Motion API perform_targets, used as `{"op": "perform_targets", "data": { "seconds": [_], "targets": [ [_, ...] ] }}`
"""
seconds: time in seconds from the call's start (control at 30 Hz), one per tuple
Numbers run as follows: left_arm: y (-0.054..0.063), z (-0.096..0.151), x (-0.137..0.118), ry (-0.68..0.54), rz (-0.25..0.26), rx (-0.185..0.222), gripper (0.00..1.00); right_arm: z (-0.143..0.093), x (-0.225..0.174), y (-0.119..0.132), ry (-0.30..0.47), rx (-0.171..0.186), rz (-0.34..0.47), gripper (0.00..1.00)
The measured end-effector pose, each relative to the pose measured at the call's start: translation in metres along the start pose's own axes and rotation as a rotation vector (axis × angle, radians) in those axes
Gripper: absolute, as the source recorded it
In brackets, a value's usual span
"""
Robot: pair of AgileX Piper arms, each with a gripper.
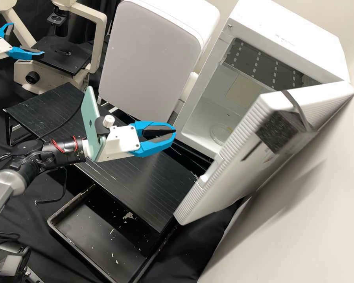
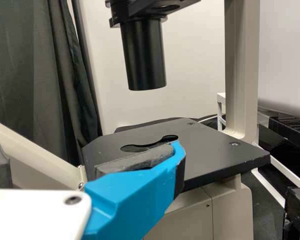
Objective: Open the incubator door
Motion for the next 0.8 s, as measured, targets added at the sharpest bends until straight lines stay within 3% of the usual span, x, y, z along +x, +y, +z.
{"op": "perform_targets", "data": {
  "seconds": [0.13, 0.37, 0.5, 0.8],
  "targets": [
    [0.0, 0.0, 0.0, 0.0, 0.0, 0.0, 1.0, -0.002, -0.006, -0.007, 0.068, 0.019, -0.027, 1.0],
    [0.0, 0.0, 0.0, 0.0, 0.0, 0.0, 1.0, -0.001, -0.026, -0.029, 0.322, 0.171, -0.142, 1.0],
    [0.0, 0.0, 0.0, 0.0, 0.0, 0.0, 1.0, 0.009, -0.035, -0.036, 0.43, 0.231, -0.213, 1.0],
    [0.0, 0.0, 0.0, 0.0, 0.0, 0.0, 1.0, 0.022, -0.042, -0.042, 0.456, 0.253, -0.274, 1.0]
  ]
}}
